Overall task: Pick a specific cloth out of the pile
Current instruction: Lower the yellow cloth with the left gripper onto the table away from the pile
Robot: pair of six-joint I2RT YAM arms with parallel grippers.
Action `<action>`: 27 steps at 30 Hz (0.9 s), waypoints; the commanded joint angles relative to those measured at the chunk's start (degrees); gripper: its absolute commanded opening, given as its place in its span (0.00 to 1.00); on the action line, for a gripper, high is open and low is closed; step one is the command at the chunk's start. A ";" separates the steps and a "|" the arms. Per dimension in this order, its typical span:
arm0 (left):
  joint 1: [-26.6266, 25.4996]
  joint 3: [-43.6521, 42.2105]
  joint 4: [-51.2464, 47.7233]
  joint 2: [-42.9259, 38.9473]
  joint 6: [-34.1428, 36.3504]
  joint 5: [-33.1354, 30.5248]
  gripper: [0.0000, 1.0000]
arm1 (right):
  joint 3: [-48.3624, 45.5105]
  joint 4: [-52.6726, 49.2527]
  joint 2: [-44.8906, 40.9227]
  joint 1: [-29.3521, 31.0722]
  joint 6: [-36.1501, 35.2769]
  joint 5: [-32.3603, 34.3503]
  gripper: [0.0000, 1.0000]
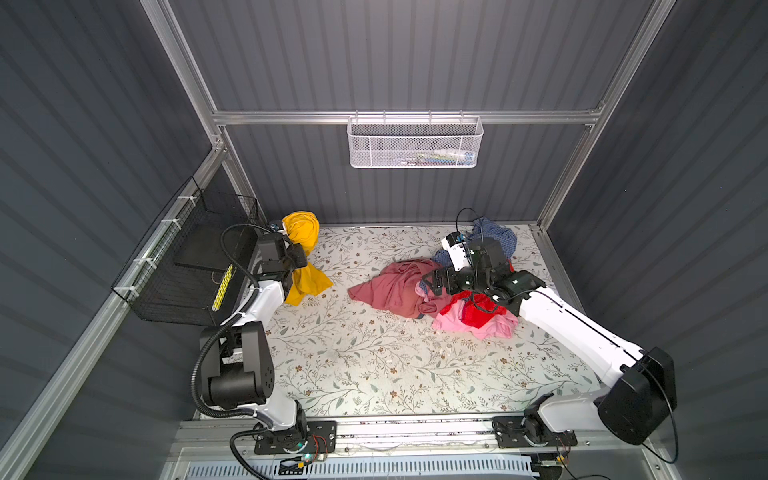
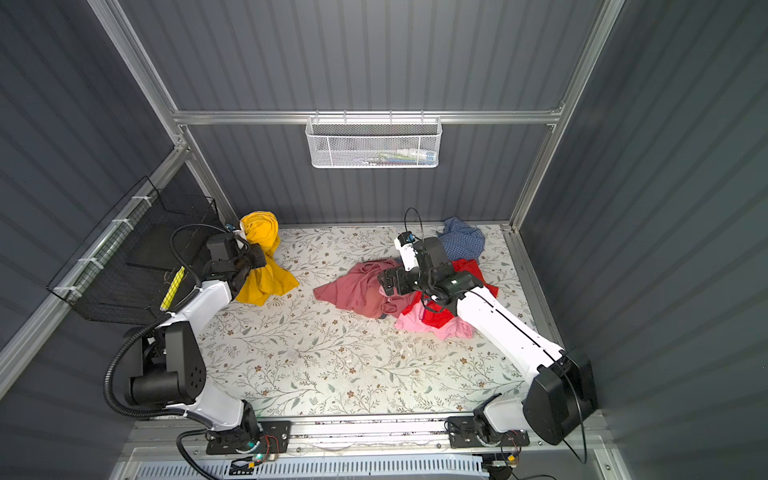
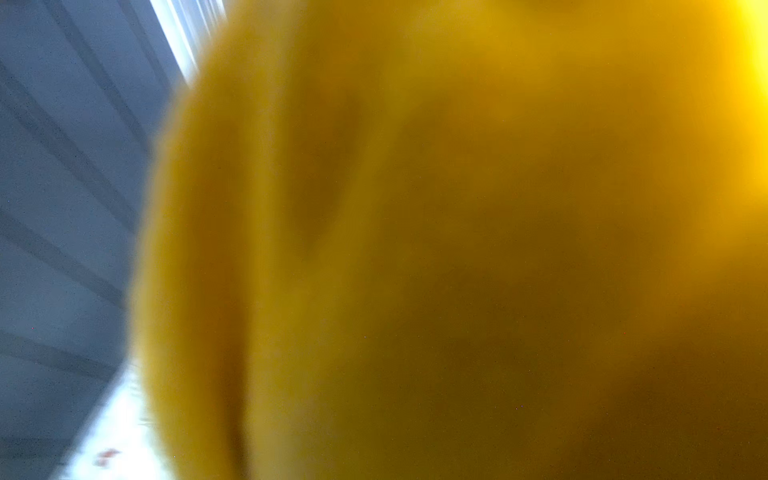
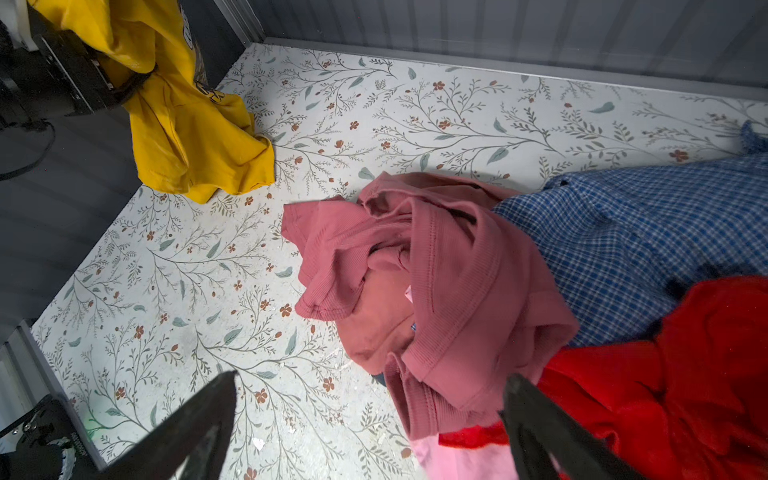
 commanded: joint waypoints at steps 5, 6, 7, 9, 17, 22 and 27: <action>-0.15 -0.08 -0.56 7.48 -10.29 9.65 0.00 | -1.22 1.84 -1.78 -0.17 0.85 0.28 0.99; -0.14 0.34 -1.54 8.14 -10.66 10.20 0.00 | -1.51 1.87 -1.82 -0.17 0.97 0.38 0.99; -0.14 0.39 -2.12 8.65 -11.24 10.47 0.00 | -1.81 2.01 -1.96 -0.18 1.10 0.46 0.99; 0.08 -0.04 -2.28 9.16 -12.51 12.13 0.00 | -2.54 2.37 -2.19 -0.16 1.54 0.27 0.99; 2.40 -3.87 -1.68 9.17 -20.81 15.60 0.00 | -3.81 3.03 -1.92 -0.25 2.26 -0.57 0.99; 4.78 -0.79 -7.08 12.65 -18.42 16.83 0.00 | -4.04 3.11 -1.67 -0.37 2.42 -0.66 0.99; 4.87 7.12 -15.45 19.48 -13.78 14.22 0.00 | -4.16 3.38 -1.26 -0.49 2.88 -0.86 0.99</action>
